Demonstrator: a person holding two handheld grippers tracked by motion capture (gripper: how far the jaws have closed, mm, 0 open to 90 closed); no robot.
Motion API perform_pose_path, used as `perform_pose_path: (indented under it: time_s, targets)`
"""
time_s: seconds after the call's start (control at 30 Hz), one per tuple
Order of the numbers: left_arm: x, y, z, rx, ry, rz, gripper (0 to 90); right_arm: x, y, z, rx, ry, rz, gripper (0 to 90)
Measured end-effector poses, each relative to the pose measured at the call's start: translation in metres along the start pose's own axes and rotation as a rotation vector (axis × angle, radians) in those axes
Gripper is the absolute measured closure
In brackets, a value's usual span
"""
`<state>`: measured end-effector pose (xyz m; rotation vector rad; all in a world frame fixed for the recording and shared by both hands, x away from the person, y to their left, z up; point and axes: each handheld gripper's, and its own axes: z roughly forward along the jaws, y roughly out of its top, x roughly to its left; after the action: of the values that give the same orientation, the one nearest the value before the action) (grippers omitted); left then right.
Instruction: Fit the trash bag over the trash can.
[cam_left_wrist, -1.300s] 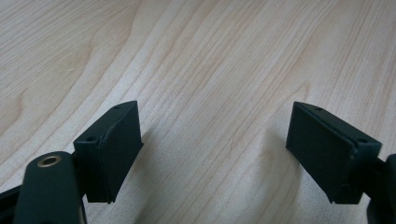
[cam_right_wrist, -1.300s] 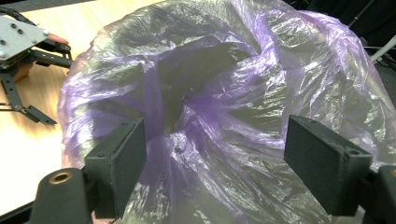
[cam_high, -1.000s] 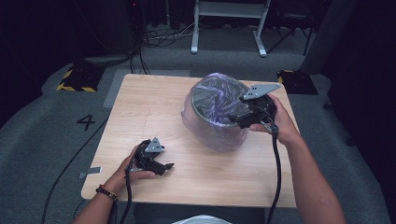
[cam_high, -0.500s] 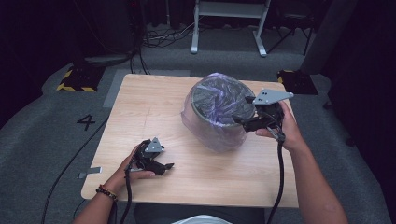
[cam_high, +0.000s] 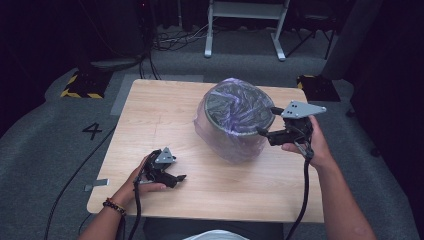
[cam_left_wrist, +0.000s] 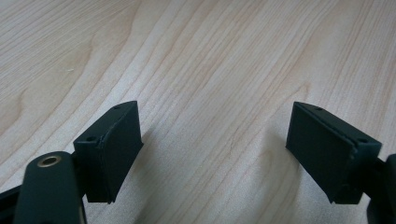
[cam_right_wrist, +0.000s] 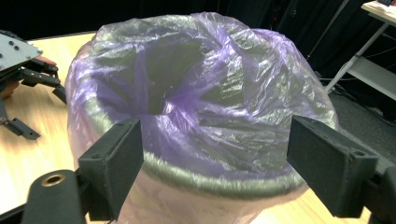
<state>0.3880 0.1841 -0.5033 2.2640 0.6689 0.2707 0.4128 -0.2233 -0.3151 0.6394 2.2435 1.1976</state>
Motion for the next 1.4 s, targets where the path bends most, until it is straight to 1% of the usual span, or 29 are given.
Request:
perform_pose_path:
  time_s: [0.07,0.1,0.2,0.37,0.6,0.9,1.2,1.23,1.27,1.37,1.4]
  targets:
    - [0.000,0.000,0.000,0.000,0.000,0.001,18.0,0.000,-0.002,-0.002,-0.002,-0.010,-0.003,18.8]
    - [0.000,0.000,0.000,-0.001,0.000,0.001,17.9,0.001,-0.004,-0.004,-0.009,-0.012,0.002,19.0]
    - [0.000,0.000,0.000,0.000,0.000,0.000,17.9,0.002,-0.006,-0.005,-0.009,-0.014,-0.001,18.9]
    - [0.000,0.000,0.000,0.000,0.001,0.000,17.9,0.006,-0.013,-0.008,-0.011,-0.005,-0.007,18.9]
    - [0.000,0.000,0.000,-0.001,0.000,0.000,17.9,0.009,-0.024,-0.007,-0.001,-0.018,0.000,19.0]
    - [0.000,0.000,0.000,-0.001,0.000,0.000,17.9,0.011,-0.034,-0.006,0.016,-0.009,0.005,19.1]
    - [0.000,0.000,0.000,0.000,0.001,0.000,17.9,0.014,-0.050,0.000,0.053,-0.002,0.016,19.0]
    - [0.000,0.000,0.000,-0.001,0.001,0.000,17.9,0.015,-0.055,0.002,0.066,-0.003,0.018,19.0]
    - [0.000,0.000,0.000,-0.001,0.001,0.000,17.9,0.015,-0.055,0.002,0.066,-0.003,0.018,19.0]
    - [0.000,0.000,0.000,-0.001,0.000,0.000,17.9,0.016,-0.063,0.005,0.087,-0.001,0.021,19.0]
    - [0.000,0.000,0.000,0.000,0.001,0.000,17.9,0.016,-0.067,0.006,0.094,-0.001,0.028,19.0]
